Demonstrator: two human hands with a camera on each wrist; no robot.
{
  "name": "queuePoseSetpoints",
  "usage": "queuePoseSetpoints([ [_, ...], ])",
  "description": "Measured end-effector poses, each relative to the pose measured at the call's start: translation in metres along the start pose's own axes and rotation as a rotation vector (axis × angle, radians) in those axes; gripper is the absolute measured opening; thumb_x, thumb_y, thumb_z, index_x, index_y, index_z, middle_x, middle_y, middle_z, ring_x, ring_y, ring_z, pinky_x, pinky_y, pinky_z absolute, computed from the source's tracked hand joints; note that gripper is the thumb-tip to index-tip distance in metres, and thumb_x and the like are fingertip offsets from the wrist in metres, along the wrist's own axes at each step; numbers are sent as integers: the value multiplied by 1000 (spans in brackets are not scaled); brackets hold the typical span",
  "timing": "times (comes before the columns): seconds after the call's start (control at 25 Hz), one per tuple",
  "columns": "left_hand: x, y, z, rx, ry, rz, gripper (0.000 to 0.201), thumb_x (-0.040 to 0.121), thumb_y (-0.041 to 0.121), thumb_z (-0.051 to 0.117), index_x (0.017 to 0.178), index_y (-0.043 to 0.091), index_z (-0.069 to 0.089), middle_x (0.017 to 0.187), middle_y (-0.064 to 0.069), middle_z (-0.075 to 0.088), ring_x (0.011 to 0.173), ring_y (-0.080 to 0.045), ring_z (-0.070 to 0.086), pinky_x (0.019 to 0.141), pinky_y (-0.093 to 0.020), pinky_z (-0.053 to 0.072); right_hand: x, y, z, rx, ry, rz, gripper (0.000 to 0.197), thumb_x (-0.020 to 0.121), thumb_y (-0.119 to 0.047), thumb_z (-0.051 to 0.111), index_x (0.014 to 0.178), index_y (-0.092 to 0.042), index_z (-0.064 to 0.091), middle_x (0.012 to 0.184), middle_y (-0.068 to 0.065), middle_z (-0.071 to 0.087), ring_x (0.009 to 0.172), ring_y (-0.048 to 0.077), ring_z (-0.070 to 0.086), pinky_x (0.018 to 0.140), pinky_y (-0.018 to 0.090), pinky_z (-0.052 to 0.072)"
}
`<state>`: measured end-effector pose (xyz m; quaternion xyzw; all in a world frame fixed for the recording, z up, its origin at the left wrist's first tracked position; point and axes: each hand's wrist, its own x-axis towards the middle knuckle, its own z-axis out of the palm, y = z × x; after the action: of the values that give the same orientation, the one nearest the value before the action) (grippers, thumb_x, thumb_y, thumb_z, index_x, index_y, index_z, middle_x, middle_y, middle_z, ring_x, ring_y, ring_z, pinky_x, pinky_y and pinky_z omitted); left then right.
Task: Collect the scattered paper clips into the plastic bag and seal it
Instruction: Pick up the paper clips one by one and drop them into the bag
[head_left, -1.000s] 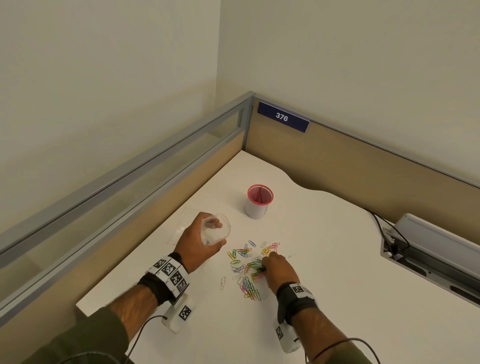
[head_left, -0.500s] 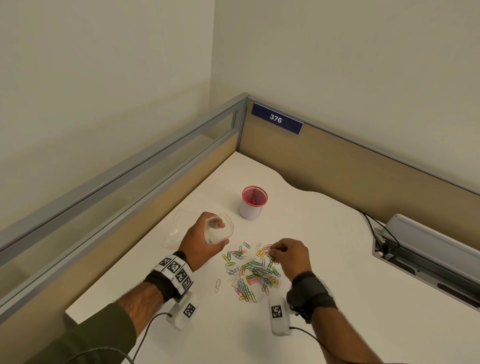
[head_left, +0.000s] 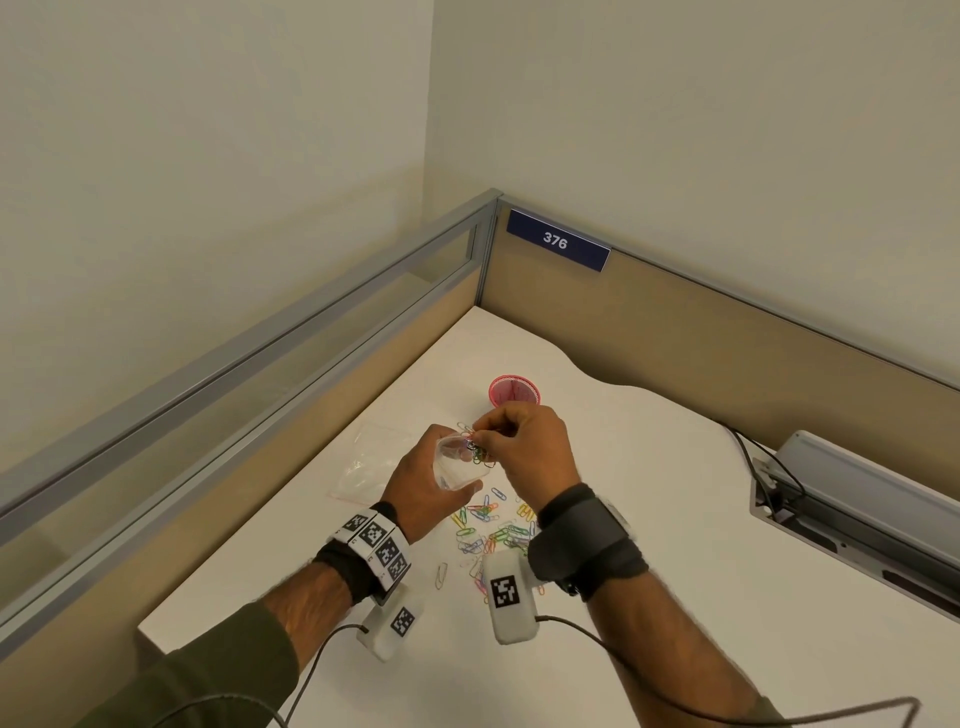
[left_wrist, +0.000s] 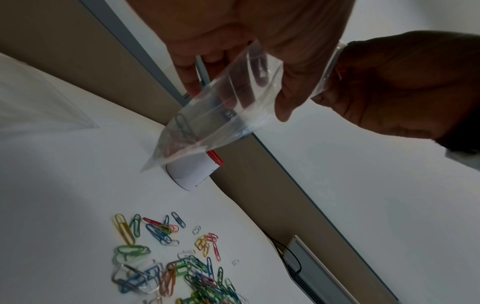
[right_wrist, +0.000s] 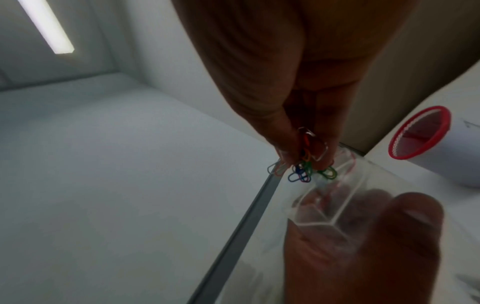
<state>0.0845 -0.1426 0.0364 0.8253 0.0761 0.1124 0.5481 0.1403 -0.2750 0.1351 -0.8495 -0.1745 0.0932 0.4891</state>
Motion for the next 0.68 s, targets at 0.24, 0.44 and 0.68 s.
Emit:
queuePoseSetpoints([
  [0.24,5,-3,6,-15,24,-40,47,76,23,82,109,28,48,93,12,62,88,-10,65,72,-15,51,-1,-6,13,-317,-80,-71,10,88,-10,61,91,-11,70,91,4,70,79,16,64,71,22,53],
  [0.44,2,0,6,-21,10,-11,45,78,19,81,107,26,48,98,15,61,98,0,59,82,-12,45,-1,-10,6,-279,-27,-123,14,91,-10,56,94,-12,69,91,2,69,80,16,64,77,24,54],
  [0.68,-3,-6,-9,-75,59,-4,45,76,16,83,107,20,51,103,4,68,102,-4,61,81,-2,43,21,96,-37,-345,90,97,14,86,-9,59,92,-12,71,95,6,72,87,24,66,84,38,55],
])
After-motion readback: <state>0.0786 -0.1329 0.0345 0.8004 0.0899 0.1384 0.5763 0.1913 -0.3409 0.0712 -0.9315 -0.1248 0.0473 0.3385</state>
